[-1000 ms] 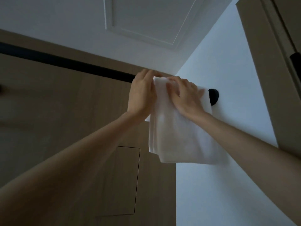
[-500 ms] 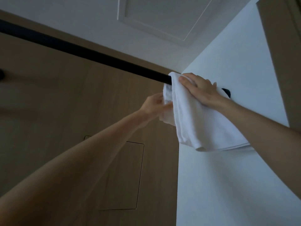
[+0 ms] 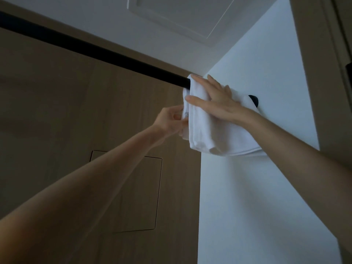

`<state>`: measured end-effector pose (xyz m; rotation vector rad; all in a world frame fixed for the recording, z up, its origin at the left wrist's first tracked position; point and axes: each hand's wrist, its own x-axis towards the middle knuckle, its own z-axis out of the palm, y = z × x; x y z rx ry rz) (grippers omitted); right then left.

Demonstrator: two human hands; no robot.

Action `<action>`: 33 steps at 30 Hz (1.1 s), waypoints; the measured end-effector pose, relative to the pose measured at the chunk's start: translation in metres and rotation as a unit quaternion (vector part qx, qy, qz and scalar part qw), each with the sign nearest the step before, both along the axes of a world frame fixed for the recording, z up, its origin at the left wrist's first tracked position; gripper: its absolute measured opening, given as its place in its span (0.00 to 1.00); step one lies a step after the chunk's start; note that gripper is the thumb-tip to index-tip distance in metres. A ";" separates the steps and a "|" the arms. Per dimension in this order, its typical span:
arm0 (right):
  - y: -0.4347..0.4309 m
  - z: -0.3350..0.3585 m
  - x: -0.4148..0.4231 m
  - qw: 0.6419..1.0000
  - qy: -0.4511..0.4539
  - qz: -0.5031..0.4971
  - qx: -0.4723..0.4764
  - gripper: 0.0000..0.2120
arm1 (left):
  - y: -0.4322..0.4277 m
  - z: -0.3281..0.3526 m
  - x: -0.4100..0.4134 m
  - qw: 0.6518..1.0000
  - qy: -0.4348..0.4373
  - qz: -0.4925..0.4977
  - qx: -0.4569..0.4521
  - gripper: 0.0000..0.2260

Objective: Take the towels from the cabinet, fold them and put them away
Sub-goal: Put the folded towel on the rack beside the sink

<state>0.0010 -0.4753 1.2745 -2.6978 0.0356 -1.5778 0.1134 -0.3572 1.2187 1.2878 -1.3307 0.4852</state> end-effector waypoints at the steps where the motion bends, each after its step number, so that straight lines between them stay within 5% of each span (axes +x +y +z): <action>1: 0.003 -0.003 0.001 1.000 0.000 -0.011 -0.005 0.34 | 0.002 -0.003 -0.001 1.000 -0.001 -0.006 -0.001 0.07; 11: 0.005 -0.013 -0.004 0.998 -0.039 -0.055 0.001 0.28 | 0.018 -0.024 -0.013 0.997 0.040 -0.060 0.017 0.09; 17: -0.005 -0.016 -0.008 0.988 -0.074 -0.120 -0.062 0.23 | 0.028 -0.020 -0.029 0.952 0.153 -0.251 0.082 0.21; 33: -0.058 -0.019 -0.028 0.982 -0.025 -0.188 0.013 0.28 | -0.025 -0.020 -0.055 0.980 0.129 -0.126 0.083 0.19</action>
